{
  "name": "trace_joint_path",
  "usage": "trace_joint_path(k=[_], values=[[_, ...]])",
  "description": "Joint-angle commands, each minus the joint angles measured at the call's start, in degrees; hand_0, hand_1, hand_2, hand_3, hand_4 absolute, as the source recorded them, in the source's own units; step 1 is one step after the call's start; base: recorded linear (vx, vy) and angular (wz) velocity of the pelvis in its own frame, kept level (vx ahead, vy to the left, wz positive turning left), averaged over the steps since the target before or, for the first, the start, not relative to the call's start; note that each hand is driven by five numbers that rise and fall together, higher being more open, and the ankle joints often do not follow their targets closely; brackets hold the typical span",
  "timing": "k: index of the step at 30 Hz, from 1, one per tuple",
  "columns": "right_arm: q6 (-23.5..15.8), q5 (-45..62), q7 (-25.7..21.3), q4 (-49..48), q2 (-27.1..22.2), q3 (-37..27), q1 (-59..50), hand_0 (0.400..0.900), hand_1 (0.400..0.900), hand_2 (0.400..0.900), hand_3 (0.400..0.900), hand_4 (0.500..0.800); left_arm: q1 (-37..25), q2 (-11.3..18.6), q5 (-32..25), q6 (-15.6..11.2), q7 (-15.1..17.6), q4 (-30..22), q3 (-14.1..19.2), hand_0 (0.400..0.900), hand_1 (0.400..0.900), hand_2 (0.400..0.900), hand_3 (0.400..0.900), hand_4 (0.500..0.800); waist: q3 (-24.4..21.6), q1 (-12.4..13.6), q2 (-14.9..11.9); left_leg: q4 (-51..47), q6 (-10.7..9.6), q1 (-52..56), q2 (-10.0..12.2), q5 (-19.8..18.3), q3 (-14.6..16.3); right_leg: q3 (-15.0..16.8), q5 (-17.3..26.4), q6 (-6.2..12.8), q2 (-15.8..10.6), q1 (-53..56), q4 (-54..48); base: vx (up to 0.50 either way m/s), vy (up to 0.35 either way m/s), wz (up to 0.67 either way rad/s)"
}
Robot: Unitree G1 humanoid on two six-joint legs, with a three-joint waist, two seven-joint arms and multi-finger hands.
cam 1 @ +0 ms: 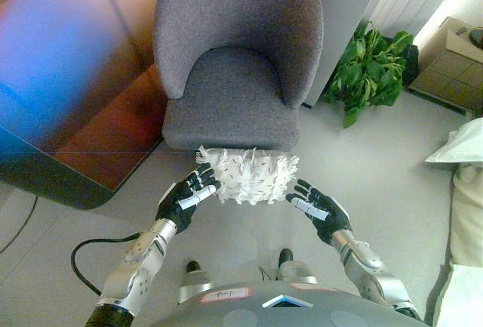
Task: Pick up the pillow and put it on the sofa.
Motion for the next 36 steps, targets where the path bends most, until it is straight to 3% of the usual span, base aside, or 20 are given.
trace_joint_path(k=[1, 3, 19, 30, 36], values=[[-3.92, -0.62, 0.52, -5.31, -0.21, -2.16, -3.33, 0.9, 0.9, 0.9, 0.9, 0.8, -3.39, 0.22, 1.33, -6.73, -0.27, -5.03, 3.85, 0.9, 0.9, 0.9, 0.9, 0.8, 0.19, -0.04, 0.35, 0.89, 6.52, 2.24, -4.6, -4.7, 4.39, -1.23, -3.3, -1.77, 4.11, 1.88, 0.22, 0.0, 0.0, 0.0], [-3.73, -0.58, 0.42, -5.42, -0.34, -2.0, -3.56, 0.9, 0.9, 0.9, 0.9, 0.8, -3.78, 0.37, -0.86, -7.28, -1.42, -5.23, 3.84, 0.9, 0.9, 0.9, 0.9, 0.8, 0.22, -0.06, 0.38, 0.87, 6.47, 2.2, -4.59, -4.61, 4.32, -1.2, -3.22, -1.74, 4.11, 1.84, 0.22, 0.0, 0.0, 0.0], [-4.24, -0.99, 0.43, -4.99, -0.31, -2.02, -3.47, 0.9, 0.9, 0.9, 0.9, 0.8, -3.71, 0.07, -0.73, -7.21, -1.43, -5.51, 4.17, 0.9, 0.9, 0.9, 0.9, 0.8, 0.44, -0.19, 0.36, 0.86, 6.32, 2.31, -4.18, -4.57, 4.55, -1.08, -3.31, -1.9, 4.39, 1.72, 0.22, 0.0, -0.007, -0.01], [-3.66, -2.41, 1.56, -5.31, -1.14, -1.48, -3.57, 0.9, 0.9, 0.9, 0.9, 0.8, -3.01, 0.28, -2.15, -7.42, -1.48, -5.81, 4.36, 0.9, 0.9, 0.9, 0.9, 0.8, 1.27, -0.29, 0.41, 3.59, 5.45, 1.04, -2.66, -4.51, 3.69, 0.44, -3.77, -3.12, 5.62, 1.29, 0.22, 0.03, -0.074, -0.07], [-4.31, -2.16, 2.21, -5.54, -3.28, -1.99, -3.74, 0.9, 0.9, 0.9, 0.9, 0.8, -1.06, 0.14, -3.44, -8.57, -1.52, -6.46, 5.36, 0.9, 0.9, 0.9, 0.9, 0.8, 3.9, 0.49, -0.96, 22.54, 2.68, -6.91, 2.67, 0.31, -0.43, 1.85, -3.53, -6.35, 6.29, -0.07, 1.12, 0.02, -0.122, -0.14]])
